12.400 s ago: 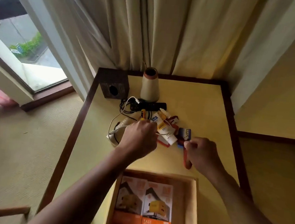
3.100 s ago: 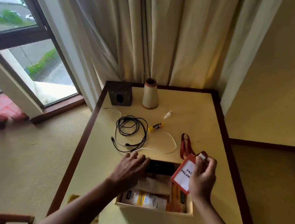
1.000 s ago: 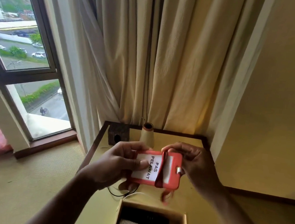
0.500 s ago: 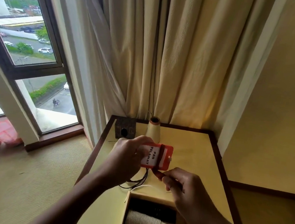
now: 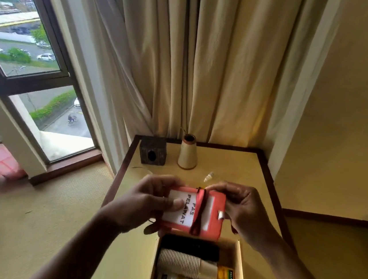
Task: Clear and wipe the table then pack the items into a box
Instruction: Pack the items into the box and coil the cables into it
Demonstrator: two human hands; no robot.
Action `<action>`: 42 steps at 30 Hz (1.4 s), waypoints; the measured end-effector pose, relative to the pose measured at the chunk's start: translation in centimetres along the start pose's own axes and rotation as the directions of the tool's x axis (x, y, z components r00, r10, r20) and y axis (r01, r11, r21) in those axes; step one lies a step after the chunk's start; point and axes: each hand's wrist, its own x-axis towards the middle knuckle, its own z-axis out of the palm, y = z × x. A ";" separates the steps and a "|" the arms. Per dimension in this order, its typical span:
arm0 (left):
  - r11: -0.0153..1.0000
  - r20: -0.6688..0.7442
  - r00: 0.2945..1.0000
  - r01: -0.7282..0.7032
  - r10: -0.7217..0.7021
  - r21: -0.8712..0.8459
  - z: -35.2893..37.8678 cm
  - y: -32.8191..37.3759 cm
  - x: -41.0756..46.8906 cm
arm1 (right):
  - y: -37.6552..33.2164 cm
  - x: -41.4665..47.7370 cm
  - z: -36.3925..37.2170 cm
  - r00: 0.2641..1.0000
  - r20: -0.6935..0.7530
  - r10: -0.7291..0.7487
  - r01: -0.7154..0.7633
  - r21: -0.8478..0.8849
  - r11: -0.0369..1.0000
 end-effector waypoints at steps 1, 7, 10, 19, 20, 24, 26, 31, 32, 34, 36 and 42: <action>0.997 -0.096 0.995 -0.021 0.014 -0.068 0.6 -0.6 -0.1 | 0.5 -0.4 0.6 0.997 -0.072 0.041 -0.038 0.038 0.999; 0.974 -0.615 0.756 -0.188 0.224 0.123 4.1 -2.8 1.3 | 2.2 -2.6 4.1 0.934 -0.310 0.179 -0.183 0.017 0.983; 0.759 -0.545 0.634 -0.105 0.549 0.642 4.5 -4.0 2.0 | 2.0 -2.3 4.4 0.898 -0.376 0.228 -0.258 -0.033 0.965; -0.085 0.208 0.710 -0.205 0.673 0.975 3.8 -6.1 1.8 | 0.9 -2.1 0.8 0.811 -0.041 0.583 -0.372 0.733 0.569; -0.115 0.226 0.716 -0.200 0.660 0.973 3.5 -6.7 1.7 | 1.1 -2.1 0.3 0.803 -0.023 0.596 -0.382 0.748 0.543; -0.197 0.228 0.780 -0.136 0.583 0.971 1.9 -9.3 1.6 | 2.0 -2.3 -1.4 0.782 0.039 0.622 -0.400 0.796 0.454; -0.204 0.242 0.783 -0.150 0.573 0.967 1.9 -10.6 1.9 | 3.0 -2.3 -1.7 0.784 0.039 0.620 -0.446 0.730 0.518; -0.128 0.177 0.890 -0.136 0.420 0.982 1.8 -15.2 3.0 | 5.6 -2.0 -2.2 0.806 -0.258 0.532 -0.517 0.132 0.846; -0.120 0.159 0.924 -0.125 0.347 0.985 1.8 -15.9 3.1 | 6.0 -2.1 -2.6 0.818 -0.322 0.477 -0.514 -0.034 0.857; -0.055 0.066 0.959 -0.053 0.276 0.997 1.9 -17.4 2.8 | 6.8 -2.4 -3.6 0.857 -0.384 0.344 -0.474 -0.323 0.819; 0.087 -0.151 0.953 0.132 0.263 0.987 1.7 -18.6 2.0 | 8.1 -3.0 -4.7 0.877 -0.377 0.298 -0.461 -0.485 0.743; 0.343 -0.626 0.770 0.558 0.126 0.756 -0.8 -21.2 1.7 | 12.4 -4.7 -3.8 0.868 -0.415 0.271 -0.496 -0.726 0.477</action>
